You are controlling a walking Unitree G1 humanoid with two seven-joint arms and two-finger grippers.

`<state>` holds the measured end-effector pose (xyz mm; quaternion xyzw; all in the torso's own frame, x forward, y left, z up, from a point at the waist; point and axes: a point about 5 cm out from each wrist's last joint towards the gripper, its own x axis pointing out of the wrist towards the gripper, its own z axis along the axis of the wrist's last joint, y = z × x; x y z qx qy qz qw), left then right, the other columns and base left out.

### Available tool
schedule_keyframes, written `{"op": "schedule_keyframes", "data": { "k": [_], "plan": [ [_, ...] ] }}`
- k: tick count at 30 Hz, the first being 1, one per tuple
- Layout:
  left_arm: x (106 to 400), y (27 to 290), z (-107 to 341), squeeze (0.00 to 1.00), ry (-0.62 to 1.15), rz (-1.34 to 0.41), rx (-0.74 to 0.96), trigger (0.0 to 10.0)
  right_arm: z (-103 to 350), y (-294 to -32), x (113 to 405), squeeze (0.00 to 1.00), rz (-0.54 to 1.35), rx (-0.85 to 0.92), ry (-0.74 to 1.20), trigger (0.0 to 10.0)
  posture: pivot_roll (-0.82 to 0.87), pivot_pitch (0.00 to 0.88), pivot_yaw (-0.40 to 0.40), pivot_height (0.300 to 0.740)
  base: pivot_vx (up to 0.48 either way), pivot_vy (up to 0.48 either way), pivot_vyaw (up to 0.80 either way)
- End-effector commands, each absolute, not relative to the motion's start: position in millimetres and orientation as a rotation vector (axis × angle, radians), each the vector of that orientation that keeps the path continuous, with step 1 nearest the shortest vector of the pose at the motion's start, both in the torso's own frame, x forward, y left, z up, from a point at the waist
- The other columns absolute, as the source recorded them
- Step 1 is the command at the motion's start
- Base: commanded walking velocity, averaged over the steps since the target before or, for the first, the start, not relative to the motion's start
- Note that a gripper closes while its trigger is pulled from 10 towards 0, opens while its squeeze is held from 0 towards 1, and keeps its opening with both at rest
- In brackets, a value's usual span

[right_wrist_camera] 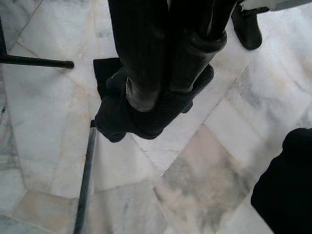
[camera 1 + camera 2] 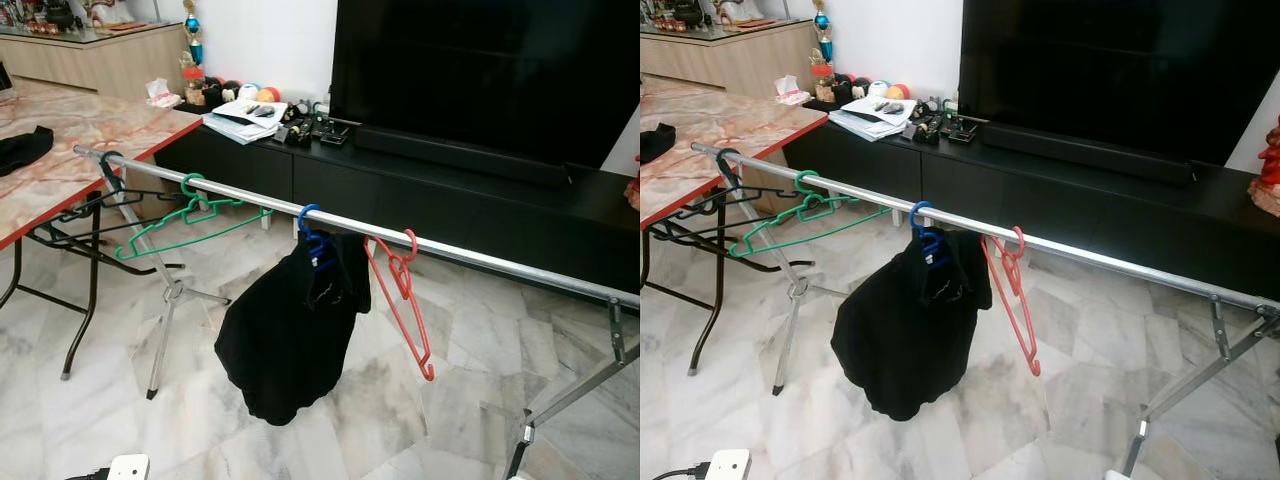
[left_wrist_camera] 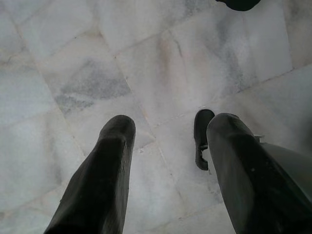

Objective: Hang hanger

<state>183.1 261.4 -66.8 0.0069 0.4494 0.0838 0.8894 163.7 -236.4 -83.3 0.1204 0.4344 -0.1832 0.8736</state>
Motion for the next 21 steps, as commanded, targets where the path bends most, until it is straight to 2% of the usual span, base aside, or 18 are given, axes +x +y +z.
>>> {"op": "schedule_keyframes", "data": {
  "k": [1, 12, 16, 21],
  "plan": [
    [183, 261, -67, 0.0, 0.935, 0.173, 0.01, 10.0, -84, -239, 162, 0.0, -0.413, 0.276, 0.91, 10.0, 0.07, 0.0, -0.04, 0.74, 0.0, 0.48, -0.59],
    [182, 261, -67, 0.0, 0.94, 0.175, 0.008, 10.0, -84, -248, 155, 0.0, -0.419, 0.263, 0.923, 10.0, 0.07, 0.0, -0.042, 0.74, 0.0, 0.48, -0.7],
    [182, 261, -68, 0.0, 0.941, 0.174, 0.009, 10.0, -84, -248, 155, 0.0, -0.412, 0.256, 0.925, 10.0, 0.07, 0.0, -0.043, 0.74, 0.0, 0.48, 0.0],
    [182, 261, -68, 0.0, 0.94, 0.174, 0.012, 10.0, -85, -233, 161, 0.0, -0.388, 0.254, 0.925, 10.0, 0.07, 0.0, -0.043, 0.74, 0.0, 0.48, 0.0]
  ]
}}
